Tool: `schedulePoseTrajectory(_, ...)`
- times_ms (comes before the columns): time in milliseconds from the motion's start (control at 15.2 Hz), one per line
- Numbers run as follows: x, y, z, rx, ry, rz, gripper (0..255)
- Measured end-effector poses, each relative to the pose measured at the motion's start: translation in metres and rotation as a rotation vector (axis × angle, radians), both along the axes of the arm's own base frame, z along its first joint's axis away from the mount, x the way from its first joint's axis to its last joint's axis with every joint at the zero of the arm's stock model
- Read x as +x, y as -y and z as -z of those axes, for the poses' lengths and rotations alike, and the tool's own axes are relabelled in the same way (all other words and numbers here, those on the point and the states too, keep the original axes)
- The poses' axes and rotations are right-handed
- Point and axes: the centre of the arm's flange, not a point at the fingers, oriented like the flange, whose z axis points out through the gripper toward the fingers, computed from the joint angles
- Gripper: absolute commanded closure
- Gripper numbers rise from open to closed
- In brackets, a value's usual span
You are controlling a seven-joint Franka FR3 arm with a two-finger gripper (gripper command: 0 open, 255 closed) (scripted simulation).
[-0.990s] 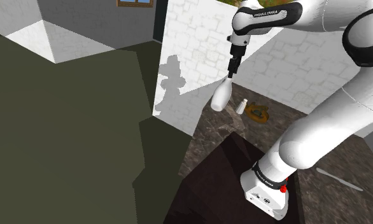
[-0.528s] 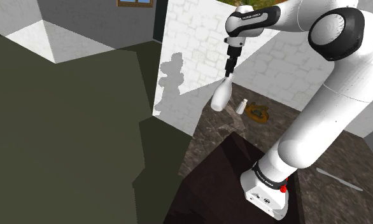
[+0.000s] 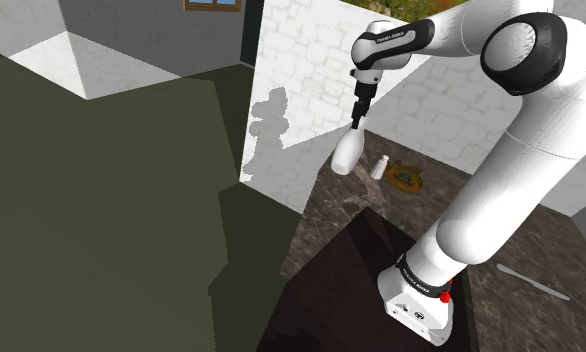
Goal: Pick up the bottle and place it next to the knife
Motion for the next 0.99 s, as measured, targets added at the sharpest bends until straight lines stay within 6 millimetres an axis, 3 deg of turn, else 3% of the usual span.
schedulePoseTrajectory(264,-0.0002,0.0,0.0005,0.0,0.0,0.0,0)
schedulePoseTrajectory(330,-0.0002,0.0,0.0005,0.0,0.0,0.0,255)
schedulePoseTrajectory(990,0.0001,-0.0003,-0.0009,-0.001,0.003,-0.001,255)
